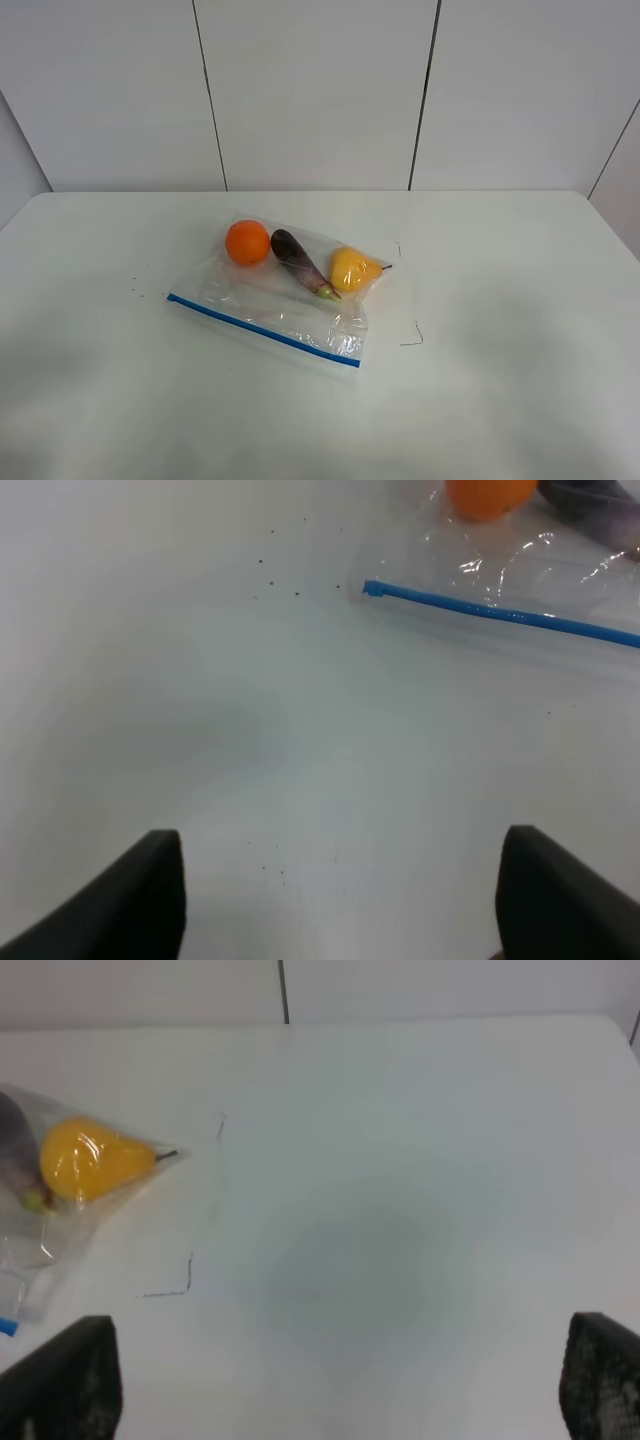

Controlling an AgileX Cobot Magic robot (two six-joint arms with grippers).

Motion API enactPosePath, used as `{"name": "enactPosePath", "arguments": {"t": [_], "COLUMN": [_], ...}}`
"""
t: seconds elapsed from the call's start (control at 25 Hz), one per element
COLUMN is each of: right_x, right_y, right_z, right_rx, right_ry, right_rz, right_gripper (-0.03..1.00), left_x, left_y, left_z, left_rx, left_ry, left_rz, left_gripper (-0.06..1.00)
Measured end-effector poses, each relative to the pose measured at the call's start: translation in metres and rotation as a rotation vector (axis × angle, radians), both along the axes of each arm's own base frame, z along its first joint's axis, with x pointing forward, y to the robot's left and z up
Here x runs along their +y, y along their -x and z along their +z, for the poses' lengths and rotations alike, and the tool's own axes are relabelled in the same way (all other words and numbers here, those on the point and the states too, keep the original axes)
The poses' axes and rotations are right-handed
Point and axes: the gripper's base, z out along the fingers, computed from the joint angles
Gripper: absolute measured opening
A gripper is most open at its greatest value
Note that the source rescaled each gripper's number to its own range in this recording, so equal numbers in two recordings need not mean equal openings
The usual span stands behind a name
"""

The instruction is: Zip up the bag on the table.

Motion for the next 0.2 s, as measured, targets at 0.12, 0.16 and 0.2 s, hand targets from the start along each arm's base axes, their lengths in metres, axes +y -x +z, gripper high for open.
{"name": "enactPosePath", "arguments": {"t": [0.12,0.16,0.2], "right_x": [0.0,0.0,0.0], "right_y": [0.0,0.0,0.0], "right_z": [0.0,0.0,0.0], "right_rx": [0.0,0.0,0.0], "right_ry": [-0.002,-0.002,-0.002], "right_rz": [-0.001,-0.001,-0.001], "right_gripper": [0.97,0.97,0.97], "left_x": [0.0,0.0,0.0], "left_y": [0.0,0.0,0.0], "left_z": [0.0,0.0,0.0], "left_rx": [0.0,0.0,0.0], "left_ry": [0.0,0.0,0.0], "left_rz": [0.0,0.0,0.0], "left_gripper": [0.86,0.86,0.86]}}
